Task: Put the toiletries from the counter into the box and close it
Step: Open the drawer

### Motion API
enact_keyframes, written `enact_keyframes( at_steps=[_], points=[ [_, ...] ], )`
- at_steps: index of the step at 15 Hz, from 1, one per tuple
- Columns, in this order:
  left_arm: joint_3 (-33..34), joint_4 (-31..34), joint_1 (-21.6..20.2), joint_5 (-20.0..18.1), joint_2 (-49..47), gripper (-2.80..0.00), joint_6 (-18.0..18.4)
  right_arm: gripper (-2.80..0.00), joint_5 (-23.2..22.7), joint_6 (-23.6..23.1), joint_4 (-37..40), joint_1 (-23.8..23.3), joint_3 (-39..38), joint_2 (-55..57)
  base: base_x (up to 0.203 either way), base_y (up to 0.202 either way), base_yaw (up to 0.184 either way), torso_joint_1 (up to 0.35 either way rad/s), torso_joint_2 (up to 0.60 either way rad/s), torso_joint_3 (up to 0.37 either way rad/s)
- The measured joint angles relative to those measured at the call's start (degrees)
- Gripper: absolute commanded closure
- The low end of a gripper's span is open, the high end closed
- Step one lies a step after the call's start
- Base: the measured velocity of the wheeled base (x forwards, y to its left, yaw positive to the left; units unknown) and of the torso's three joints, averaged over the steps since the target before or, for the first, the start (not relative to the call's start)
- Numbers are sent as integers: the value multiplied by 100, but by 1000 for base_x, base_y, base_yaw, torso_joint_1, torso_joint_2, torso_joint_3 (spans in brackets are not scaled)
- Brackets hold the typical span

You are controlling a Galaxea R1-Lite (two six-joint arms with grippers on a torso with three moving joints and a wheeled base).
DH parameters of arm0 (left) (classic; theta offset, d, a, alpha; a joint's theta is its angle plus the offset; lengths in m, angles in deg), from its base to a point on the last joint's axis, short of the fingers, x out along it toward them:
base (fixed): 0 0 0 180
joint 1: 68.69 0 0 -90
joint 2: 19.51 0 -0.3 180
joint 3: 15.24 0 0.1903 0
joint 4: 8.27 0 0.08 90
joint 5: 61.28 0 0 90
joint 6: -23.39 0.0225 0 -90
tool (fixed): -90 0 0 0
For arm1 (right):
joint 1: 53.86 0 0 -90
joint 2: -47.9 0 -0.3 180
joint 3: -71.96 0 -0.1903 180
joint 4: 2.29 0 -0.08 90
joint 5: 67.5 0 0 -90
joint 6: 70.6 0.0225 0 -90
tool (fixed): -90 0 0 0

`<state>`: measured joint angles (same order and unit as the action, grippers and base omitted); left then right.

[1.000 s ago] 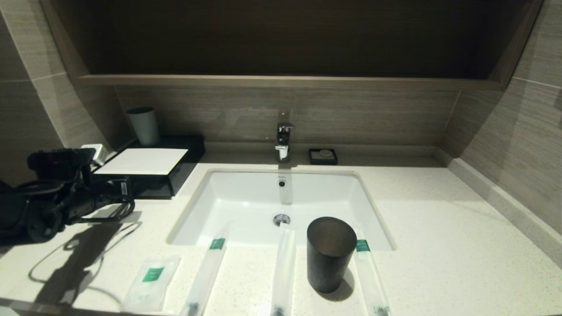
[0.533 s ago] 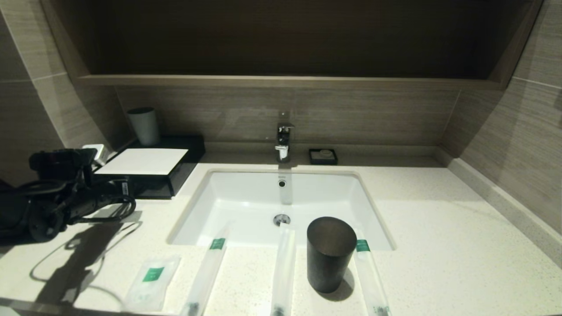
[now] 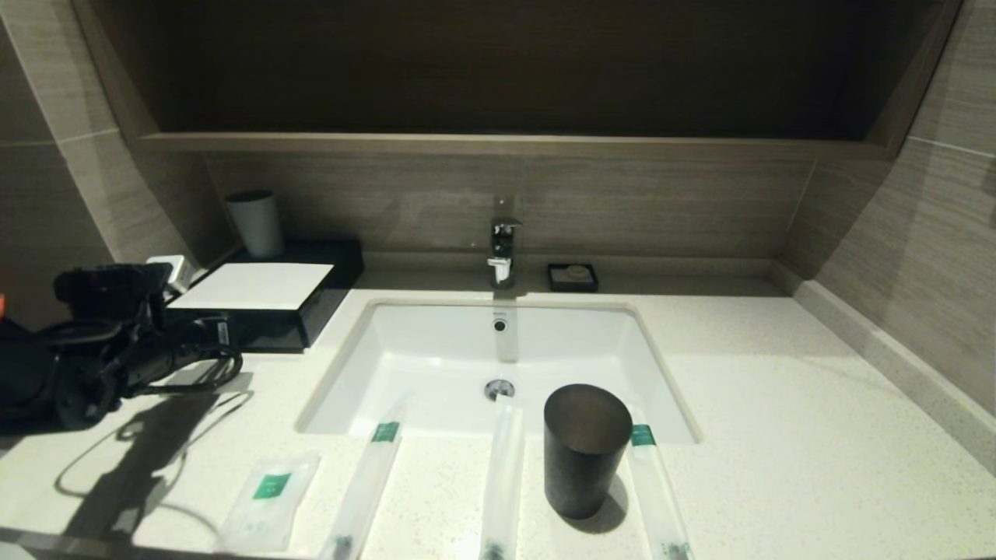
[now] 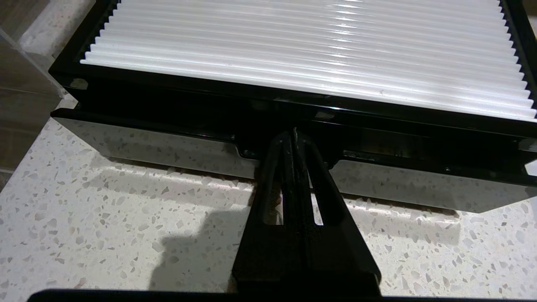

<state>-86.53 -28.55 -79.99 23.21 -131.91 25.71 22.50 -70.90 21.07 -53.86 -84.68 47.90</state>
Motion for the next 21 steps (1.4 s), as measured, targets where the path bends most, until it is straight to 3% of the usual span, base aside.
enact_keyframes(
  at_steps=[4,21],
  points=[
    [133,-636,-2,7,-141,0,-11,0,1,0,2,0,0,0,0,0,0,0,0,0],
    [107,-716,-2,0,-295,0,-20,0,0,-2,0,0,0,0,0,0,0,0,0,0]
  ],
)
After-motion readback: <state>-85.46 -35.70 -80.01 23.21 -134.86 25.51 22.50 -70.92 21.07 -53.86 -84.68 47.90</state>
